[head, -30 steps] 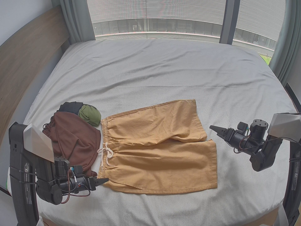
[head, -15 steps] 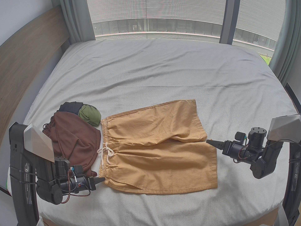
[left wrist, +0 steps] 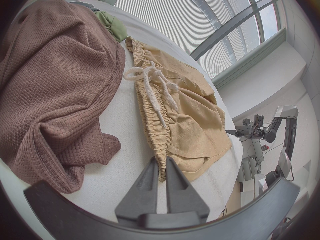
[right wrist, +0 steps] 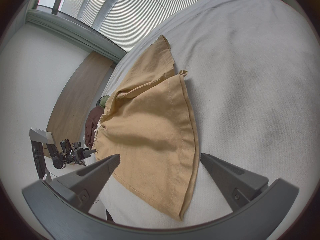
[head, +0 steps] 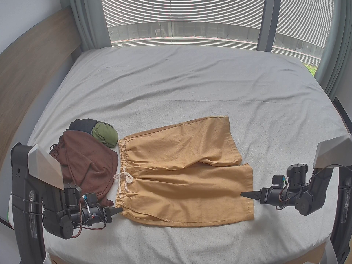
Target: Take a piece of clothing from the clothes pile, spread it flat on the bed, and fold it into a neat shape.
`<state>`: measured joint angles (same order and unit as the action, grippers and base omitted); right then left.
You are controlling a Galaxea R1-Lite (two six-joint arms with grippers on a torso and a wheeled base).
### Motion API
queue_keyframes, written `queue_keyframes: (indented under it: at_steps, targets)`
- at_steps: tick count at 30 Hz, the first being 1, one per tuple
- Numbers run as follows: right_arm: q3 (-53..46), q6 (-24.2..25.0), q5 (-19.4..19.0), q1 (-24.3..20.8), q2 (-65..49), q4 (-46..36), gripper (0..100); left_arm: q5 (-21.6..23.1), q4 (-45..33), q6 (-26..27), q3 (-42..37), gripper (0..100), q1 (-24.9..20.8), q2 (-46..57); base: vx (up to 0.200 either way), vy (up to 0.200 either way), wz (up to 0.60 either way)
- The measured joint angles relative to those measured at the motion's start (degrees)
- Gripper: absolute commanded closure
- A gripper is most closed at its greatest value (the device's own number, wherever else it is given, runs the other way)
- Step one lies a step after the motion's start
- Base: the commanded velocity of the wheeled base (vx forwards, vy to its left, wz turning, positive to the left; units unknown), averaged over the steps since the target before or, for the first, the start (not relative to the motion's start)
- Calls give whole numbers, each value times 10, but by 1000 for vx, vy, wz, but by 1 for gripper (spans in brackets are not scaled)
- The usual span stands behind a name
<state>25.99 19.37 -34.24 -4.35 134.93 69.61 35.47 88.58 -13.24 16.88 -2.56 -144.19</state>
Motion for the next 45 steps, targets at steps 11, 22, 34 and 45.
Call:
queue_keyframes:
  at_steps: [11,22,34,45]
  targets:
    - [-50,-2,0,-7,-3,-2,0,0,0,1,0,100,0,-2,0,0,0]
    - [-73,-3,1,-18,-3,-2,0,0,0,1,0,100,0,-3,0,0,0]
    - [-92,-3,1,-28,-3,7,0,0,0,2,0,100,-1,-3,0,0,0]
    - [-91,-3,1,-29,-2,8,0,-1,0,2,0,100,-1,-3,0,0,0]
